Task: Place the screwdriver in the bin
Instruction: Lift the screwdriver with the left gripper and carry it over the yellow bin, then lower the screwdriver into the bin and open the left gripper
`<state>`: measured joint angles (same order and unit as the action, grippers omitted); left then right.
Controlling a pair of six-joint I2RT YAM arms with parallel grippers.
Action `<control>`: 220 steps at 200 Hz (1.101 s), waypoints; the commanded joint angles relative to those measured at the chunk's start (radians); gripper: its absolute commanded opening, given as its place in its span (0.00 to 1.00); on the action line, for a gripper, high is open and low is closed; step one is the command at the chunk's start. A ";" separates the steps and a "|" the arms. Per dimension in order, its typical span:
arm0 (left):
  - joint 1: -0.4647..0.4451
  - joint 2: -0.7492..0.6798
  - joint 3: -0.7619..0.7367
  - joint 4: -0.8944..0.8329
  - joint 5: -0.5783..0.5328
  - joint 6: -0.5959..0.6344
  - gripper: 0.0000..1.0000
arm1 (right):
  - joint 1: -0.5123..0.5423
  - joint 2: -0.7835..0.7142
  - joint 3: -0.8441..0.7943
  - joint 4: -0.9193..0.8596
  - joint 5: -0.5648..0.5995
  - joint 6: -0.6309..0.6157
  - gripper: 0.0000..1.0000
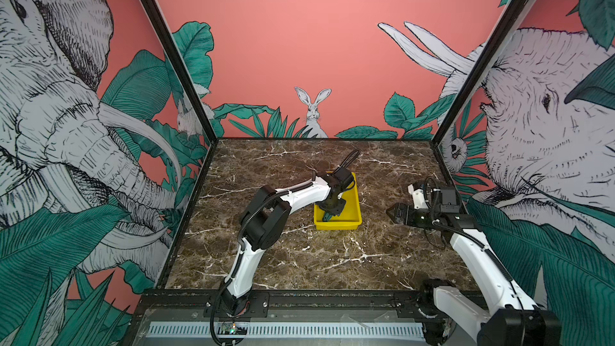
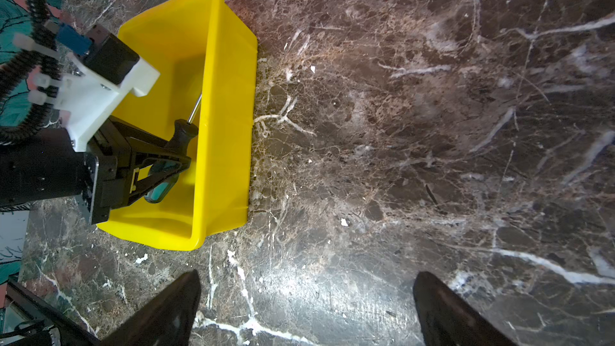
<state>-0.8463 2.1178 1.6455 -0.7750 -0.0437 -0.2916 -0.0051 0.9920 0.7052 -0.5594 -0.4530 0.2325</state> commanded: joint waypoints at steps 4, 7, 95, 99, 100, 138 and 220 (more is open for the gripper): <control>0.001 0.008 0.000 0.003 -0.011 -0.014 0.21 | -0.005 0.000 -0.009 0.004 -0.008 -0.014 0.99; 0.001 0.008 0.000 0.003 -0.011 -0.014 0.22 | -0.004 0.000 -0.010 0.005 -0.009 -0.015 0.99; 0.001 0.007 0.021 0.011 0.013 -0.023 0.37 | -0.005 -0.003 -0.008 0.001 -0.010 -0.013 0.99; 0.000 0.006 0.023 0.011 0.014 -0.023 0.38 | -0.006 -0.004 -0.009 0.001 -0.010 -0.013 0.99; 0.001 0.006 0.023 0.011 0.014 -0.023 0.38 | -0.005 -0.004 -0.009 0.001 -0.009 -0.013 0.99; 0.001 -0.002 0.039 0.007 0.024 -0.026 0.46 | -0.007 -0.007 -0.005 -0.003 -0.010 -0.013 0.99; 0.003 -0.202 0.133 -0.034 -0.020 0.040 0.96 | -0.006 -0.008 0.038 -0.014 -0.011 -0.002 0.99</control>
<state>-0.8463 2.0720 1.7359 -0.7776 -0.0353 -0.2867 -0.0078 0.9916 0.7059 -0.5602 -0.4534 0.2329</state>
